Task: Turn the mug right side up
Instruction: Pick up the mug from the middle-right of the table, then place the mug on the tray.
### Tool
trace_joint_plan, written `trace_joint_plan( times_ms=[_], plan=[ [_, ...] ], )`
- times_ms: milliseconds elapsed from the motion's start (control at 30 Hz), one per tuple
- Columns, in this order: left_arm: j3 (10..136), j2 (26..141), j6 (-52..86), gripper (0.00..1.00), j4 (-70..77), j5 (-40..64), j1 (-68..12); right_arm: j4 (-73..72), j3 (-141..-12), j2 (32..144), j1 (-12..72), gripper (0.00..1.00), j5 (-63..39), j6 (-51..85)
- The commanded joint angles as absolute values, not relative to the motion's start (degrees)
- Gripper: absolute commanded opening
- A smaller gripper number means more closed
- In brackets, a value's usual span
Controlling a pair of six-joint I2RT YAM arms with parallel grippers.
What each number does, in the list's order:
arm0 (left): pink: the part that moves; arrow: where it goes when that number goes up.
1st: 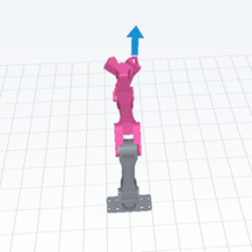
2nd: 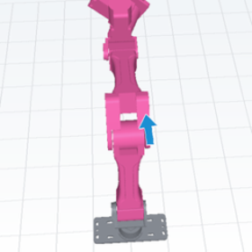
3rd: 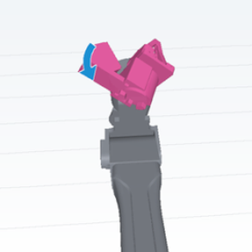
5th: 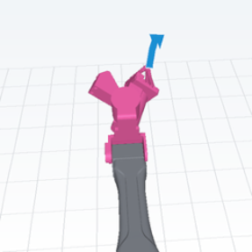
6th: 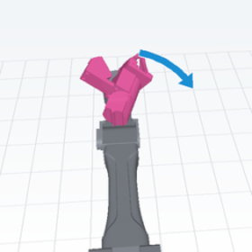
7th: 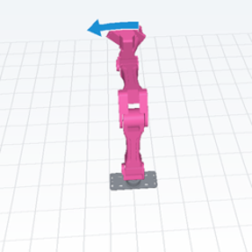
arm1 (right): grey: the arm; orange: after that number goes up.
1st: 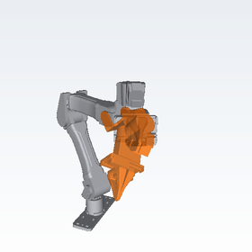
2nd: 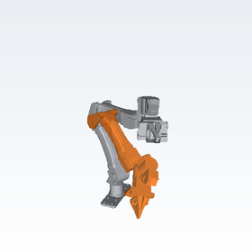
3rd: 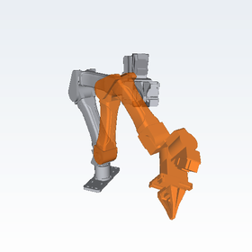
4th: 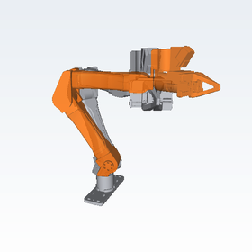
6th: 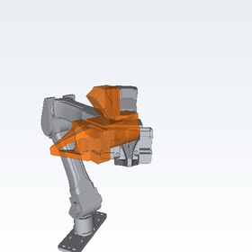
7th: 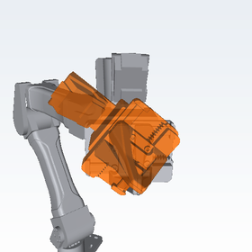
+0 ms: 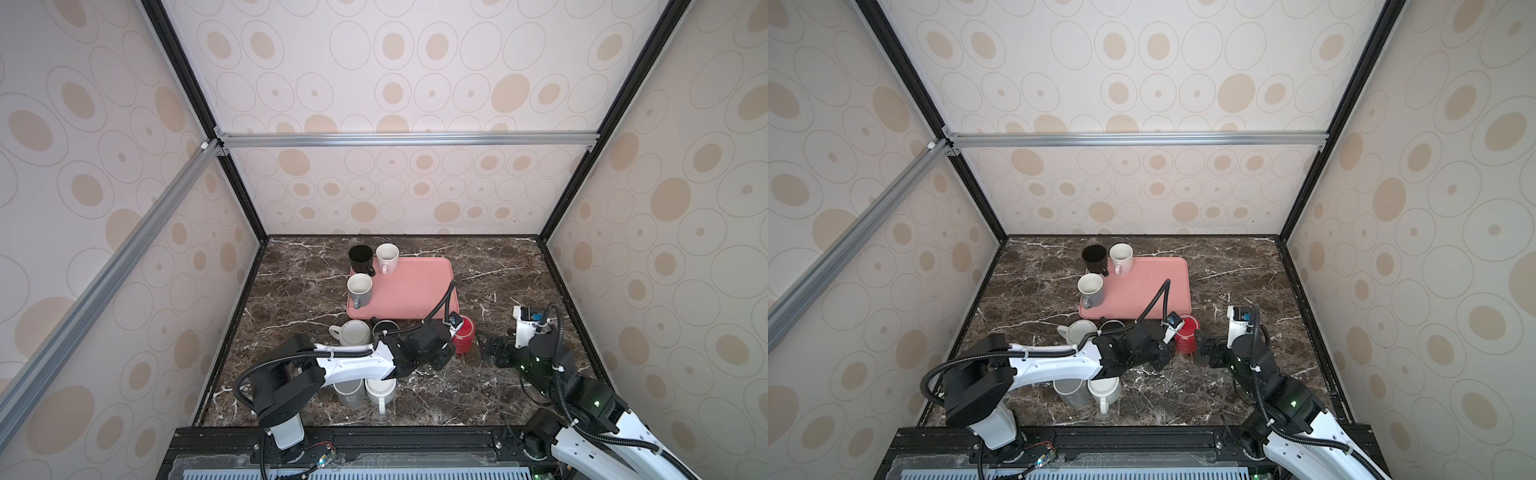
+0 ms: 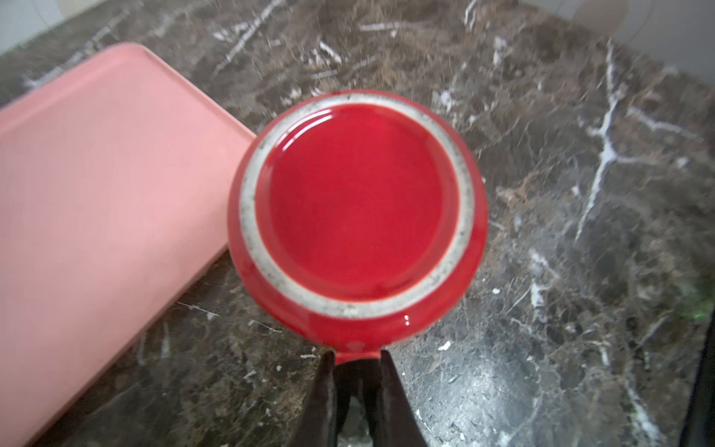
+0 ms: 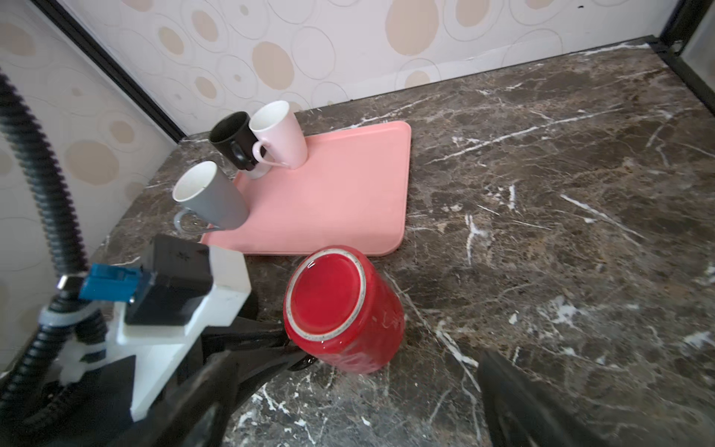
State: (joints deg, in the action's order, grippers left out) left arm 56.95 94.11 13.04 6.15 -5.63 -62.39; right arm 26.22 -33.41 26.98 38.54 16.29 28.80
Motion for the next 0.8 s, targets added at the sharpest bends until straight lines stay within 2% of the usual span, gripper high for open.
trace_joint_plan(
  times_ms=[0,133,367,767],
  plan=[
    [56.7,86.2,14.5,0.0,13.9,-7.2,-59.5,18.5,-32.8,28.4,38.2,1.0,10.9,27.2],
    [53.1,79.6,16.3,0.0,17.1,-4.4,-55.5,11.7,-32.0,29.4,38.2,1.0,4.1,26.3],
    [40.5,62.9,23.9,0.0,33.0,1.6,-47.6,-8.4,-28.1,35.2,38.2,0.98,-13.4,28.0],
    [31.6,50.0,26.2,0.0,51.0,8.3,-46.5,-34.4,-34.5,54.6,38.2,0.91,-29.4,35.4]
  ],
)
